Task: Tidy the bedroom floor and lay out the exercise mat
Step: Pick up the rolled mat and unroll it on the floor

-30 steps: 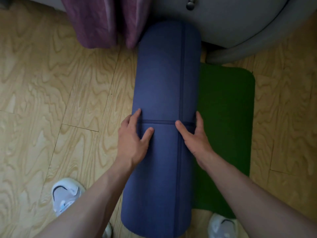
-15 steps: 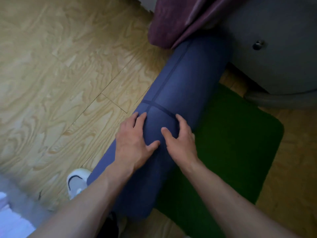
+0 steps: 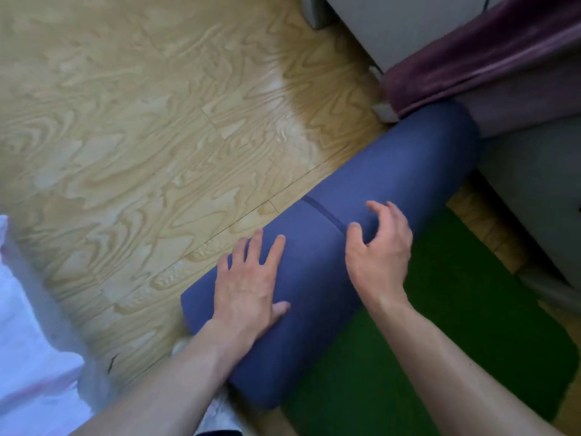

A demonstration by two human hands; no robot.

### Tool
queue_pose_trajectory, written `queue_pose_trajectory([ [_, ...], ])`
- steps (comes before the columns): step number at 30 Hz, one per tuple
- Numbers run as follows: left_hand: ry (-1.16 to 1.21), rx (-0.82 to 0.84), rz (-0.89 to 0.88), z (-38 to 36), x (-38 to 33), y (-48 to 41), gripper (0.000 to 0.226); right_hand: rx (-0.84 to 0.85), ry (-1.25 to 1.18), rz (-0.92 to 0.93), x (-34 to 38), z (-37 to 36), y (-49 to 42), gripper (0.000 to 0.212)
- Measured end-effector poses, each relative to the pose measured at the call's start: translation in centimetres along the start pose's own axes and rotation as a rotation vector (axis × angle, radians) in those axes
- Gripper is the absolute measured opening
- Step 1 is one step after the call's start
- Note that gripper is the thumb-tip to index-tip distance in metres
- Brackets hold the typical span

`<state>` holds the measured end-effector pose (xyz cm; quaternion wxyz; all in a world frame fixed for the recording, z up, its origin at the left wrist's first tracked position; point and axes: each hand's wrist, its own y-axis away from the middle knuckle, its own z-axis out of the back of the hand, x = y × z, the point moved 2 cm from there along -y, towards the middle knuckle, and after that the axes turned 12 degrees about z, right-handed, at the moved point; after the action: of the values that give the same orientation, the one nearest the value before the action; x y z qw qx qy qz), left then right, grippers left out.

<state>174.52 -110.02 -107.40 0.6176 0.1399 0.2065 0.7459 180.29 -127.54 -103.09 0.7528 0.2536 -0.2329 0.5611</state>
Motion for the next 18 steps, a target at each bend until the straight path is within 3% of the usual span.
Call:
queue_pose_trajectory([
  [3, 0.030, -0.033, 0.061, 0.7, 2.6, -2.2, 0.114, 0.159, 0.020, -0.322, -1.0, -1.5, -0.5, 0.068],
  [5, 0.050, -0.066, 0.085, 0.7, 3.6, -3.3, 0.110, 0.231, -0.048, -0.363, -0.8, -3.3, -0.7, 0.076],
  [8, 0.141, -0.110, 0.128, 0.7, 4.6, -3.7, 0.092, 0.231, -0.036, -0.273, 0.7, -6.0, -1.3, 0.079],
  [12, 0.313, -0.254, 0.084, 1.0, 5.2, -4.0, 0.044, 0.252, -0.100, -0.256, 2.9, -8.9, -3.5, 0.079],
  [15, 0.357, -0.353, 0.024, 1.0, 4.9, -5.2, 0.046, 0.278, -0.155, -0.140, 4.7, -11.2, -4.9, 0.075],
  [18, 0.327, -0.371, -0.023, -0.2, 5.3, -7.0, 0.063, 0.346, -0.188, 0.109, 7.4, -14.5, -5.9, 0.074],
])
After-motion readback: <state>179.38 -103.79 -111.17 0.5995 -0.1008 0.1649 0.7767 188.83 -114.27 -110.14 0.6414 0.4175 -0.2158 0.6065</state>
